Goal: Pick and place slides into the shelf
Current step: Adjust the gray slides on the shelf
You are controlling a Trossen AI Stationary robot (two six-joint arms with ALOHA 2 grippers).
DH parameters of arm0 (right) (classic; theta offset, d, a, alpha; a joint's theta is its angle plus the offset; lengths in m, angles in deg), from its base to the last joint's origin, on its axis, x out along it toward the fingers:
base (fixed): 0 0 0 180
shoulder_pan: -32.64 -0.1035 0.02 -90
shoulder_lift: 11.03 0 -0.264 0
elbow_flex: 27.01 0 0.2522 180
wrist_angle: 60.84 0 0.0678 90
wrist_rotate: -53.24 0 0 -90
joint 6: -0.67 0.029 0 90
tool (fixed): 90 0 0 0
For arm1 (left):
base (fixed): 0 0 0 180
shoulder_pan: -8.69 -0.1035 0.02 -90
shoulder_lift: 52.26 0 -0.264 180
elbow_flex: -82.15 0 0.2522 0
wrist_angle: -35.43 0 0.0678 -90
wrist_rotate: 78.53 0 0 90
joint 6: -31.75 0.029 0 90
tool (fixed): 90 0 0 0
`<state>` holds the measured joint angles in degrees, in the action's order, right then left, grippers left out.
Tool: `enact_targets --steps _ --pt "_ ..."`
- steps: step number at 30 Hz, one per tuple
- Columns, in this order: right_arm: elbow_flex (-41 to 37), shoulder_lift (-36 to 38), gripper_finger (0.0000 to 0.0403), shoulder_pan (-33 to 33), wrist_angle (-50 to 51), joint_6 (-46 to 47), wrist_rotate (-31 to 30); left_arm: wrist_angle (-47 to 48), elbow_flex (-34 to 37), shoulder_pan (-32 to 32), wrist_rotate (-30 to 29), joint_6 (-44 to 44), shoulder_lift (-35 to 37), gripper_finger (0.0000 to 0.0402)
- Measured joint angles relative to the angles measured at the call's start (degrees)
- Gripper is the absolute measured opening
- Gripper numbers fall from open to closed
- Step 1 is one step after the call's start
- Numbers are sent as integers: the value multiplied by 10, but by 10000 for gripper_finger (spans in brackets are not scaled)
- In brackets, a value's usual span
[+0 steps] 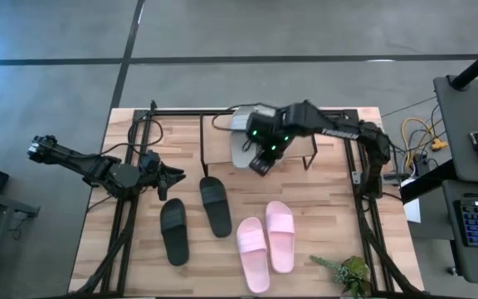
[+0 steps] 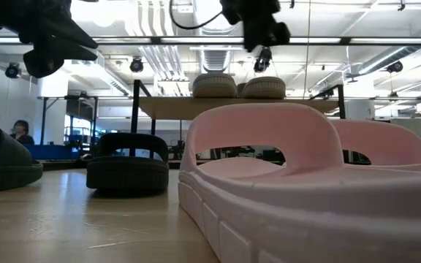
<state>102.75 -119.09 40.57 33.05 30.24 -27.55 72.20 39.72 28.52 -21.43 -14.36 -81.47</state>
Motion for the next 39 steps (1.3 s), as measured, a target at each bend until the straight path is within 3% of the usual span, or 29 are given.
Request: enact_targets --steps 8,18,26,30,35,39 --pt "-1 -55 33 -48 -62 61 -7 3 0 0 2 0 0 95" --pt "-2 -81 33 -63 -83 114 -133 4 1 0 20 6 0 95" --pt "-2 -80 33 -62 -85 125 -155 4 2 0 23 20 0 95" --pt "0 -80 33 -62 -84 129 -199 4 2 0 23 21 0 95" --pt "10 -79 33 -60 -75 125 -180 4 7 0 23 20 0 95" --pt "30 -70 33 -70 -8 127 -178 4 8 0 24 18 0 95"
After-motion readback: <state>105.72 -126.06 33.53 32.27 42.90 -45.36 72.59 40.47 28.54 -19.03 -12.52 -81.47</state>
